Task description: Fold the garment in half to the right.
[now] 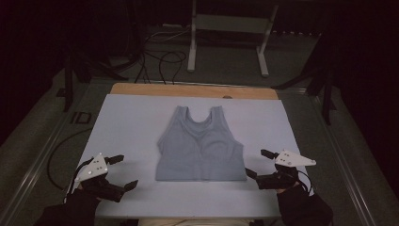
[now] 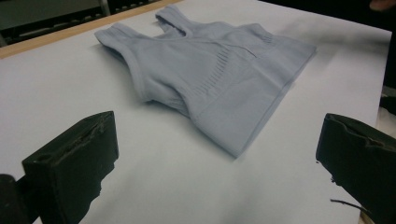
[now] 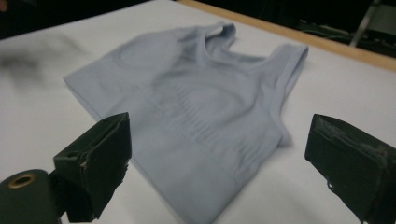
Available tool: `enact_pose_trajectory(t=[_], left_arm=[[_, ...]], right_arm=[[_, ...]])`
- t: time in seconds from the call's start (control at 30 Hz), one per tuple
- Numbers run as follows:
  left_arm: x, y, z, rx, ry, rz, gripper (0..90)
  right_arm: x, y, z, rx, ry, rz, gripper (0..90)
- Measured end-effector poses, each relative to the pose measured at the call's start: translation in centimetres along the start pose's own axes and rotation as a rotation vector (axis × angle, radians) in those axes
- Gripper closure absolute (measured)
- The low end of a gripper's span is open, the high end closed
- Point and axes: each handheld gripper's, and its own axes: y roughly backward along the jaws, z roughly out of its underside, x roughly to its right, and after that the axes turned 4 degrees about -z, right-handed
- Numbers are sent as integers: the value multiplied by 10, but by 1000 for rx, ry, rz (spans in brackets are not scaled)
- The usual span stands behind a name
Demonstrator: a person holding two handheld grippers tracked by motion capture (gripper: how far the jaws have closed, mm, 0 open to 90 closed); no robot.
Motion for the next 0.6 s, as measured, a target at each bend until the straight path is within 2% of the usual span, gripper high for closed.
enact_pose_trajectory(t=[0.07,0.27,0.37,0.43,0.6], left_arm=[[0,0,-2,1,-1,0,1],[0,0,-20,-4,-27,6,1],[1,-1,-26,-6,-34,12,0],[1,-2,-31,0,-43,11,0],[2,-5,-40,-9,-66,15,0]], right_arm=[[0,1,-4,3,9,5,72],[1,-2,-34,26,63,6,72],[2,-5,-42,29,70,4,72],[2,-9,-52,42,82,-15,72],[1,-19,-66,40,108,-34,72]])
